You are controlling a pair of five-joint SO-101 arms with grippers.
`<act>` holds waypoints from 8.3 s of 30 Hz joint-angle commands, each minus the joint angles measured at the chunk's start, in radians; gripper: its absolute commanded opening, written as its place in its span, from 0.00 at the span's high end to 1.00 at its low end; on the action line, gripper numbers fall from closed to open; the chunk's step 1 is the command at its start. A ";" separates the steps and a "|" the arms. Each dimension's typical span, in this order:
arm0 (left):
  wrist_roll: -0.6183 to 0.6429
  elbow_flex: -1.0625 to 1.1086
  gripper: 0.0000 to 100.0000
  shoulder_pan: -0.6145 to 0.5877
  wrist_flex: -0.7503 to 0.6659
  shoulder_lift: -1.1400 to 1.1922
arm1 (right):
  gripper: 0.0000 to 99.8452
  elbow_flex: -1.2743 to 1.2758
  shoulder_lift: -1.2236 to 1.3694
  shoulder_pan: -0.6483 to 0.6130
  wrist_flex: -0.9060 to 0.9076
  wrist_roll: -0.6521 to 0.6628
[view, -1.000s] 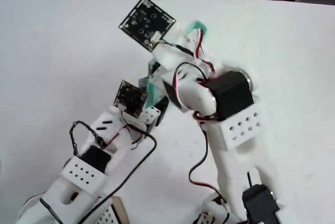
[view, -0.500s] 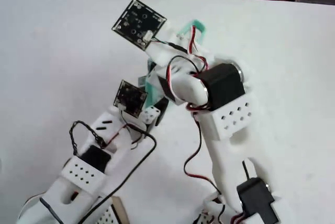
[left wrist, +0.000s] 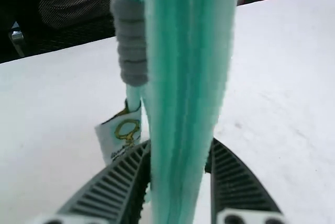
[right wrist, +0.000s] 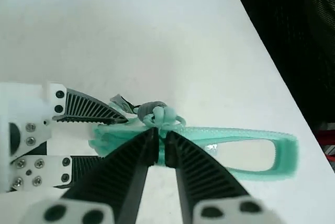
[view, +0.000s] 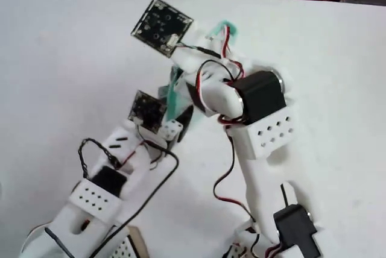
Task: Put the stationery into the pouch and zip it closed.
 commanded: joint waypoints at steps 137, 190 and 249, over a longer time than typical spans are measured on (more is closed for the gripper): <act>-0.686 -0.876 0.98 0.268 -0.345 1.253 | 0.98 1.249 -0.076 0.842 -1.059 -0.512; -0.319 -0.758 0.97 -0.748 1.114 0.094 | 0.97 0.987 -0.074 0.636 -0.456 -0.322; -0.031 0.132 0.97 -0.493 0.802 -0.820 | 0.67 -0.795 1.190 0.696 0.128 -0.520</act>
